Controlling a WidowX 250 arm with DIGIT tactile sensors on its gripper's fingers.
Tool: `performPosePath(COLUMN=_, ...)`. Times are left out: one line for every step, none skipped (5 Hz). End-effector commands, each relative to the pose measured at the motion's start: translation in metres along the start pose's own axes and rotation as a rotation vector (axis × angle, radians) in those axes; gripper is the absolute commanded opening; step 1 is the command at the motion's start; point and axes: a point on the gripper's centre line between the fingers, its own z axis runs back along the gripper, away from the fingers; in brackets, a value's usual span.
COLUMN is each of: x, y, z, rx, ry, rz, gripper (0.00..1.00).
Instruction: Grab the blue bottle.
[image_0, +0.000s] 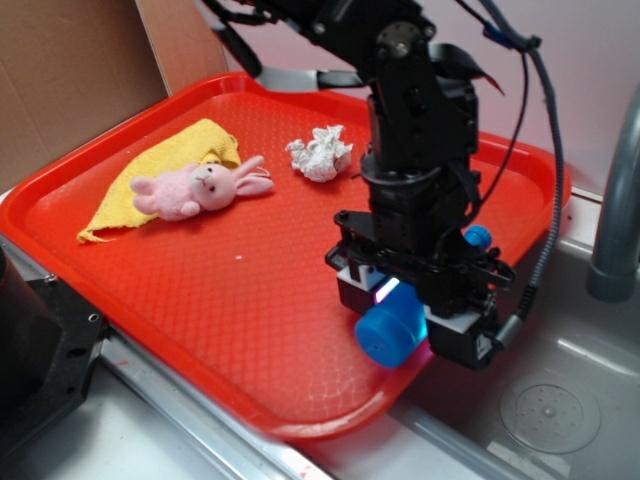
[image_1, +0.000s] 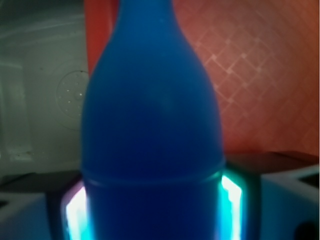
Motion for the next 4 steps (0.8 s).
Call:
performPosePath(x=0.001, y=0.052, z=0.075, rx=-0.053, ry=-0.09, rz=0.082, gripper=0.0)
performPosePath(x=-0.014, y=0.074, z=0.105, rx=-0.022, ry=-0.09, rz=0.121, gripper=0.0)
performPosePath(x=-0.018, y=0.101, z=0.134, rx=0.004, ry=-0.106, rz=0.15, gripper=0.0)
performPosePath(x=-0.016, y=0.123, z=0.15, rx=0.011, ry=-0.093, rz=0.145, gripper=0.0)
